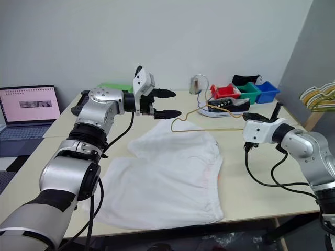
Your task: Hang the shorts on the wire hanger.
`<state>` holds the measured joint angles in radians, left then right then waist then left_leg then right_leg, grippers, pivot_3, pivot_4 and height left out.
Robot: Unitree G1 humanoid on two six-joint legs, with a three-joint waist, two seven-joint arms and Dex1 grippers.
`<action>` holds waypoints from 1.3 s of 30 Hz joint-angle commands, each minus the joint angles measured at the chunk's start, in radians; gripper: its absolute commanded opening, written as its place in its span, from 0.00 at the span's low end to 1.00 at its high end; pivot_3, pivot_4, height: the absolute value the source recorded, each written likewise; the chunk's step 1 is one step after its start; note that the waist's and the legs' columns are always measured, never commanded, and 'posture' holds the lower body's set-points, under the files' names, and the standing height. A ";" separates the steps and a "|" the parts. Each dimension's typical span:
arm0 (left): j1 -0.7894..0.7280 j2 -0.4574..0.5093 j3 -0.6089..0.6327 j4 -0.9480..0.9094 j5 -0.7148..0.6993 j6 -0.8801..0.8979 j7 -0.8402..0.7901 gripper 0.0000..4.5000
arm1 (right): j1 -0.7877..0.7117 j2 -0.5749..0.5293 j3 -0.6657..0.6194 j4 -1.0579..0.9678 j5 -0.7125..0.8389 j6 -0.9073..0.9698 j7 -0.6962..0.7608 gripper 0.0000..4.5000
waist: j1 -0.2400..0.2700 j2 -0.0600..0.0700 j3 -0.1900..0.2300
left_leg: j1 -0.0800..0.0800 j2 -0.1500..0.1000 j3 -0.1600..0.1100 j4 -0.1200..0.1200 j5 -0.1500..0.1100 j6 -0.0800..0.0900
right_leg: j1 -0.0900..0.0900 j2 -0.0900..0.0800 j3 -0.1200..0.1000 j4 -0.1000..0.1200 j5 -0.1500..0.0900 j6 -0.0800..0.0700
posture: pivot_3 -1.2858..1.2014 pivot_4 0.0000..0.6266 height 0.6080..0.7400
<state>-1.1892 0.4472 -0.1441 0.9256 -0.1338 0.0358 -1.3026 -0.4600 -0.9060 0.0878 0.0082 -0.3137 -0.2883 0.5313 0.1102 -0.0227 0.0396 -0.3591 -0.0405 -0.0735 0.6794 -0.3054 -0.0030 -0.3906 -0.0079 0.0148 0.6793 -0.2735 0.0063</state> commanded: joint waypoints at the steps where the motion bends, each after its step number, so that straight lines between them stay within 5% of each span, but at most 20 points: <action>1: -0.004 0.021 -0.022 -0.018 0.027 0.008 -0.087 0.97 | -0.060 0.012 0.001 -0.053 -0.043 -0.079 -0.027 0.00 | -0.002 0.000 0.000 | 0.000 0.000 0.000 0.000 0.000 0.000 | 0.000 0.000 0.000 0.000 0.000 0.000 | 0.61 0.00 1.00; 13: 0.061 0.053 -0.070 0.005 0.124 -0.048 -0.170 0.97 | -0.085 0.041 -0.032 -0.099 -0.113 -0.141 -0.075 0.00 | -0.003 0.000 0.000 | 0.000 0.001 -0.001 0.000 0.000 0.000 | 0.000 -0.001 0.000 0.001 0.000 0.000 | 0.60 0.00 1.00; 33: 0.063 0.044 -0.055 0.020 0.153 -0.071 -0.144 0.09 | -0.080 0.049 -0.032 -0.091 -0.109 -0.121 -0.071 0.00 | -0.005 0.000 0.000 | 0.000 0.001 -0.001 0.000 0.000 0.000 | -0.001 -0.002 0.000 0.001 0.000 0.000 | 0.60 0.00 1.00; 39: 0.063 0.043 -0.055 0.026 0.161 -0.078 -0.126 0.00 | -0.077 0.052 -0.026 -0.088 -0.098 -0.107 -0.054 0.06 | -0.005 0.000 0.000 | 0.000 0.001 -0.001 0.000 0.000 0.000 | -0.001 -0.002 0.000 0.001 0.000 0.000 | 0.60 0.00 1.00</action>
<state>-1.1103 0.4814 -0.2146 0.9527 0.0266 -0.0481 -1.4559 -0.5232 -0.8543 0.0853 -0.0631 -0.4305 -0.3959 0.4754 0.1056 -0.0226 0.0396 -0.3591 -0.0398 -0.0742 0.6792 -0.3056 -0.0025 -0.3912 -0.0094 0.0145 0.6805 -0.2735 0.0059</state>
